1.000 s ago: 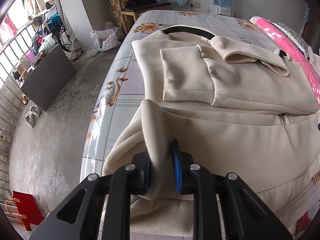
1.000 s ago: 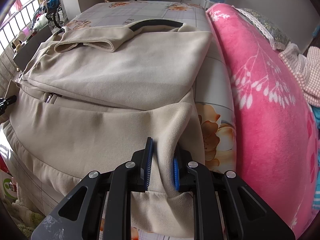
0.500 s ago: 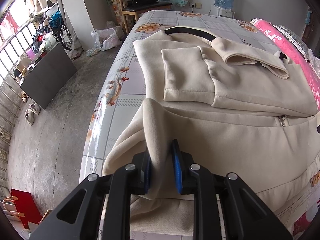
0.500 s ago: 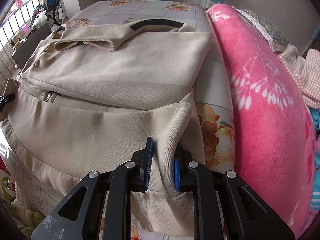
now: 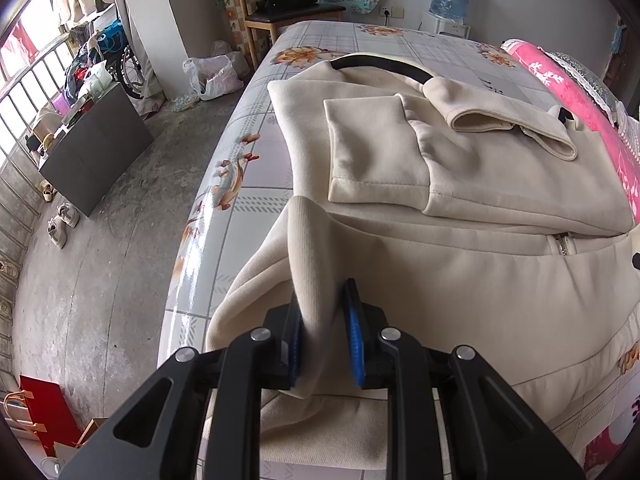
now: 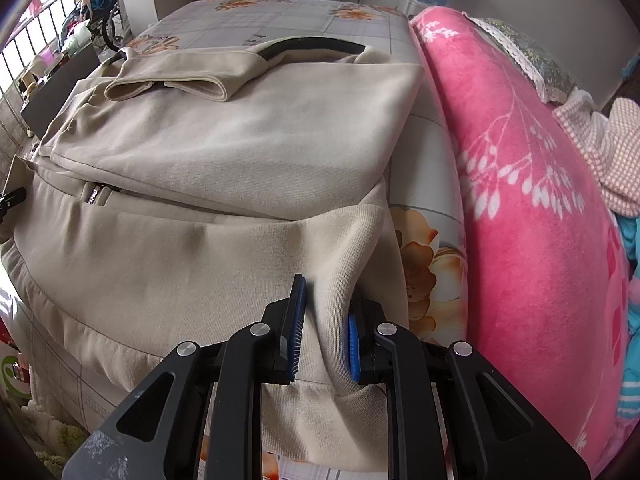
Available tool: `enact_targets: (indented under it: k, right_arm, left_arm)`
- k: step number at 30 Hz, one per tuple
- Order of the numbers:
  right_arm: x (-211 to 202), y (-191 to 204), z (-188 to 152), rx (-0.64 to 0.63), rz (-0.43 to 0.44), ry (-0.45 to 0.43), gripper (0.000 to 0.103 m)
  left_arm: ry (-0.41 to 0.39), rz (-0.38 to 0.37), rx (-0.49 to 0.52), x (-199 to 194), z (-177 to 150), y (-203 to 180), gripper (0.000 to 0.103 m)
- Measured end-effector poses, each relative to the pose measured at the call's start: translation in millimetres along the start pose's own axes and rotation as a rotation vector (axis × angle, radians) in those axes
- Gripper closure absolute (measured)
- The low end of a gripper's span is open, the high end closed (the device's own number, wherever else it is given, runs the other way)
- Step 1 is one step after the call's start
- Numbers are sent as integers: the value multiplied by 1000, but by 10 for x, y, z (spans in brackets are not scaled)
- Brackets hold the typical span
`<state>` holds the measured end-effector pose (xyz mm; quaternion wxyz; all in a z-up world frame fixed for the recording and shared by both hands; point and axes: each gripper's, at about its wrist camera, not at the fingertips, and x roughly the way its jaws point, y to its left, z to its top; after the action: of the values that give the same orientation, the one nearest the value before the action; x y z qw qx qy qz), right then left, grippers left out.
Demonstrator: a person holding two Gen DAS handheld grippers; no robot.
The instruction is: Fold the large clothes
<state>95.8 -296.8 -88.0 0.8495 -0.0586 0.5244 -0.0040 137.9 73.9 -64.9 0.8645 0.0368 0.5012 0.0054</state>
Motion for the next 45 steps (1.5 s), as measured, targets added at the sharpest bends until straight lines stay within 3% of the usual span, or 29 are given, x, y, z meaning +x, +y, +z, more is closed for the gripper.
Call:
enact_targets:
  k: [18, 27, 45]
  right_arm:
    - [-61, 54, -36, -9, -27, -14, 89]
    - [-116, 73, -46, -6, -30, -30, 95]
    - [-324, 62, -96, 2, -32, -81, 97]
  left_arm:
    - [-19, 1, -13, -38, 8, 20, 84]
    - [-50, -1, -11, -148, 13, 21, 94]
    - [-100, -2, -8, -368, -56, 15, 96]
